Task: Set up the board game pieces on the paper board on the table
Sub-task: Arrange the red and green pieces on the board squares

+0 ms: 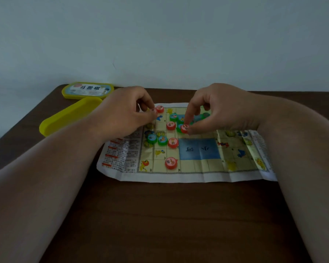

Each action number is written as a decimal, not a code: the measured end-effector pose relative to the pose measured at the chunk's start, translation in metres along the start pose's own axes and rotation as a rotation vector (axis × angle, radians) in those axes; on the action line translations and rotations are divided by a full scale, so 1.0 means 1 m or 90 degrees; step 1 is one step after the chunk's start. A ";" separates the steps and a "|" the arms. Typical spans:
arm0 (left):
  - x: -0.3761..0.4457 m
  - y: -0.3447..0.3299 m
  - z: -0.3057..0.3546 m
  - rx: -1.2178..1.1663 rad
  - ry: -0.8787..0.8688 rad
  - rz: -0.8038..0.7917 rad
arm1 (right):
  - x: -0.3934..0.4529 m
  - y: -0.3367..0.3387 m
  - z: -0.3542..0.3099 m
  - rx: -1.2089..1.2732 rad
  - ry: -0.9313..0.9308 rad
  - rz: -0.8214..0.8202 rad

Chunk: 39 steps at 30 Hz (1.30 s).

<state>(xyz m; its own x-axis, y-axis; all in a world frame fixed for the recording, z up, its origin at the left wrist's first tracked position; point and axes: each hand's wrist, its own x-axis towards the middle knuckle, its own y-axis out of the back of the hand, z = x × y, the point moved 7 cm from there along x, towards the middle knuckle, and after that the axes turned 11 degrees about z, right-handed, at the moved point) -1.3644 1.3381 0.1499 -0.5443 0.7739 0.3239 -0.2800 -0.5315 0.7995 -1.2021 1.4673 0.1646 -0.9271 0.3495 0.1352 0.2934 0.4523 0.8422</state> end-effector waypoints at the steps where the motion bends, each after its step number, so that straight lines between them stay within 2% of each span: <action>1: 0.001 0.001 -0.002 -0.011 0.010 0.010 | 0.001 0.001 -0.003 0.020 0.010 0.022; 5: 0.003 0.003 -0.006 -0.012 0.019 0.025 | 0.005 -0.008 -0.021 0.066 0.052 0.086; 9: 0.003 0.002 -0.007 -0.015 0.024 0.015 | -0.001 -0.024 -0.038 0.088 0.059 -0.012; 10: 0.003 0.001 -0.007 -0.020 0.024 0.012 | 0.000 -0.026 -0.039 0.075 0.061 -0.004; 15: 0.002 0.001 -0.006 -0.034 0.017 0.006 | 0.011 -0.020 -0.030 -0.060 0.014 0.270; 20: 0.004 0.003 -0.007 -0.038 0.013 0.013 | 0.014 -0.026 -0.020 -0.128 -0.056 0.308; 27: 0.009 0.006 -0.021 -0.071 0.052 0.037 | 0.022 -0.035 -0.011 -0.118 -0.105 0.285; 31: 0.011 0.008 -0.026 -0.100 0.077 0.039 | 0.018 -0.031 -0.021 -0.064 -0.045 0.262; 34: 0.011 0.007 -0.028 -0.103 0.084 0.035 | 0.010 -0.034 -0.038 -0.005 0.069 0.150; 36: 0.011 0.007 -0.028 -0.095 0.083 0.033 | 0.007 -0.039 -0.043 -0.001 0.080 0.059; 39: 0.011 0.006 -0.027 -0.092 0.079 0.030 | 0.004 -0.043 -0.043 0.007 0.080 -0.009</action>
<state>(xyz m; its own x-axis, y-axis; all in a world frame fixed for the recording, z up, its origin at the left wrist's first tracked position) -1.3939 1.3342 0.1446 -0.6509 0.7028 0.2870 -0.3575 -0.6173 0.7008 -1.2286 1.4139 0.1515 -0.9530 0.2376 0.1879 0.2816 0.4662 0.8387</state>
